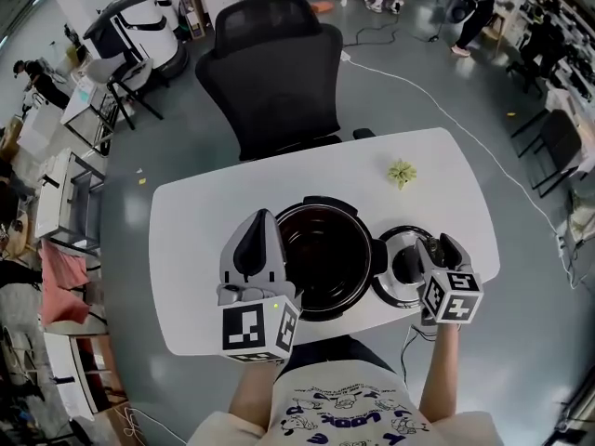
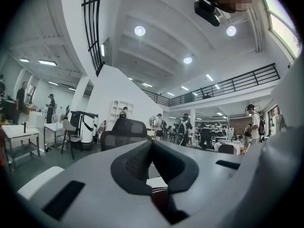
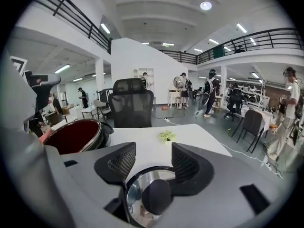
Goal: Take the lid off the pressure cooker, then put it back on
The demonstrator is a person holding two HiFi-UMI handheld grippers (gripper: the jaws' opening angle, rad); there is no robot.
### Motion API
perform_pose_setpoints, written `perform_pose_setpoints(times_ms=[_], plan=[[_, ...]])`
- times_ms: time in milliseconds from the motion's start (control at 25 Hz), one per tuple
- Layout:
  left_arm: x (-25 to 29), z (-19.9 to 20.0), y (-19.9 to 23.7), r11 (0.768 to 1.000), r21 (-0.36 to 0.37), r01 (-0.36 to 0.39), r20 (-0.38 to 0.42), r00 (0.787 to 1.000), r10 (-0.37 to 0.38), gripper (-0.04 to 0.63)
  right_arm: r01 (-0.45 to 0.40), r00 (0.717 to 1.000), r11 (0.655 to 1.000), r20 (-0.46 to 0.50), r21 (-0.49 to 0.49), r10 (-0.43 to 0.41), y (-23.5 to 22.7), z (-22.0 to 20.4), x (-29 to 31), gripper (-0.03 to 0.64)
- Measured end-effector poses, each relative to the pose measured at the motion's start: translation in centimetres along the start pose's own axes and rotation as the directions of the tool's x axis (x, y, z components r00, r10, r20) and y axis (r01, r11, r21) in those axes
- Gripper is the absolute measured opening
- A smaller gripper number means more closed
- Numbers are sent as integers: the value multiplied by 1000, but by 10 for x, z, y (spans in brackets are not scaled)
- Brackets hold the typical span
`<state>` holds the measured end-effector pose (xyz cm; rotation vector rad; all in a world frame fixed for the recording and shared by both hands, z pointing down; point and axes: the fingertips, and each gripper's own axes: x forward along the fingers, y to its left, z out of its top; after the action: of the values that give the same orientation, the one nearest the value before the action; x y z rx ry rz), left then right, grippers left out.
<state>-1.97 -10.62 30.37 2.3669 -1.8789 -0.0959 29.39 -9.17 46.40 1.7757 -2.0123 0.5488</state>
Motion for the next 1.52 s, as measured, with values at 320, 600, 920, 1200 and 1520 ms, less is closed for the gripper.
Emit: perform_pose_setpoints(times_ms=[320,600,920,1200,1520], plan=[[14,-15,-6,1000,0,11,-29,1000,-11,12,-24,986,1000,-163,-16,21,-9,-61,25,291],[27,-28,-9,1000,-5,17,-57,998,-17,12,-32,963,999,-269,-22,25,-15,-99,42,316],[45,-44,-10,1000,-5,18,-95,995,-19,12,-56,932,998,-360,-36,39,-21,-128,66,324],[56,-57,-7,1000,-6,7,-124,992,-8,12,-81,912,996,-407,-42,57,-23,-144,83,331],[65,-69,-5,1000,-3,3,-150,989,-3,12,-96,895,994,-440,-44,68,-25,-155,94,327]])
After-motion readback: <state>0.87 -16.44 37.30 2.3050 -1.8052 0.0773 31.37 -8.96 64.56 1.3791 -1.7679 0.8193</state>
